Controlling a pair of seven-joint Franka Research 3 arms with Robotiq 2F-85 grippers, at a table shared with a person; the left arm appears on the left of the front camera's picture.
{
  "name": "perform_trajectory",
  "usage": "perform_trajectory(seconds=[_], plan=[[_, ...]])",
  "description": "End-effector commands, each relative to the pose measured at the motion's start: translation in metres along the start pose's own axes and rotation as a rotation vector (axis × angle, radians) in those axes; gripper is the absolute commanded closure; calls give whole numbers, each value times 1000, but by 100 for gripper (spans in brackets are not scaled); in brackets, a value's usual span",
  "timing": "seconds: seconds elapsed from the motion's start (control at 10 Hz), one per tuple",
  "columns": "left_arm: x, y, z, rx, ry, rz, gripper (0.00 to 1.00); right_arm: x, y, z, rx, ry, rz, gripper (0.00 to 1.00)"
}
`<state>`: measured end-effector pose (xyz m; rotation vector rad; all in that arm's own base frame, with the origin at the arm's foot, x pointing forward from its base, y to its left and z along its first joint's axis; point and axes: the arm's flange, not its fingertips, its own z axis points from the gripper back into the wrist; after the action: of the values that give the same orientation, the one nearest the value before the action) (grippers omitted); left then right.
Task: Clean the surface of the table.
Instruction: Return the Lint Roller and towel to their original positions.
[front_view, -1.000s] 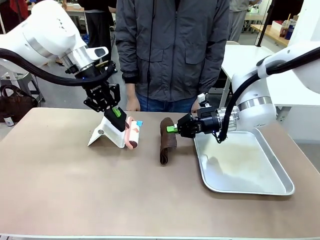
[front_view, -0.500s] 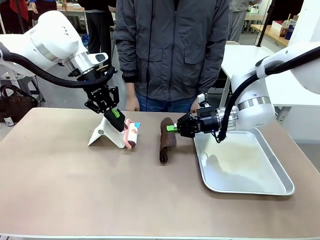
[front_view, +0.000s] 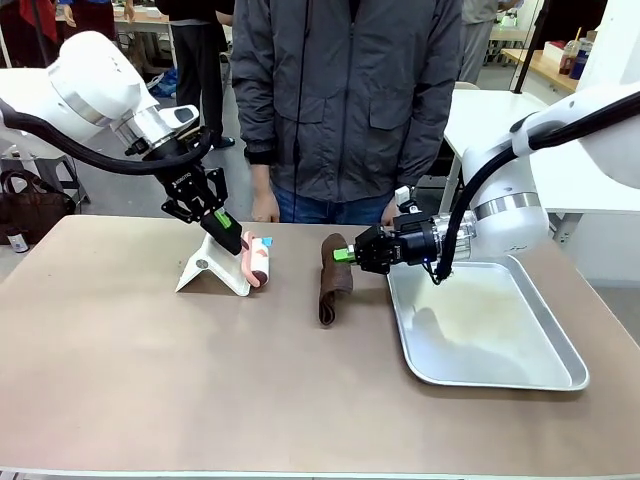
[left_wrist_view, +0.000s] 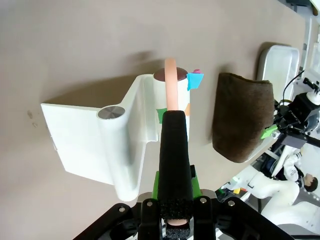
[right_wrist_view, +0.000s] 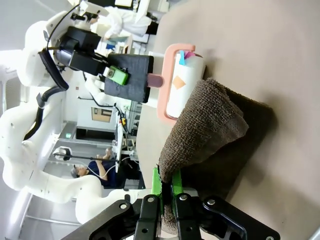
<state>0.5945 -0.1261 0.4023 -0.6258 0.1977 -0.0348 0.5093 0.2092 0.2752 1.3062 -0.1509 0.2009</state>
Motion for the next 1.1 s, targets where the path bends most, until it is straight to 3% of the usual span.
perform_trajectory(seconds=[0.0,1.0], plan=[[2,2,3,-37,8,-6,78,7,1,1,18,6,-19,91],[3,35,12,-128,25,-45,78,11,-2,-3,11,12,-45,91]])
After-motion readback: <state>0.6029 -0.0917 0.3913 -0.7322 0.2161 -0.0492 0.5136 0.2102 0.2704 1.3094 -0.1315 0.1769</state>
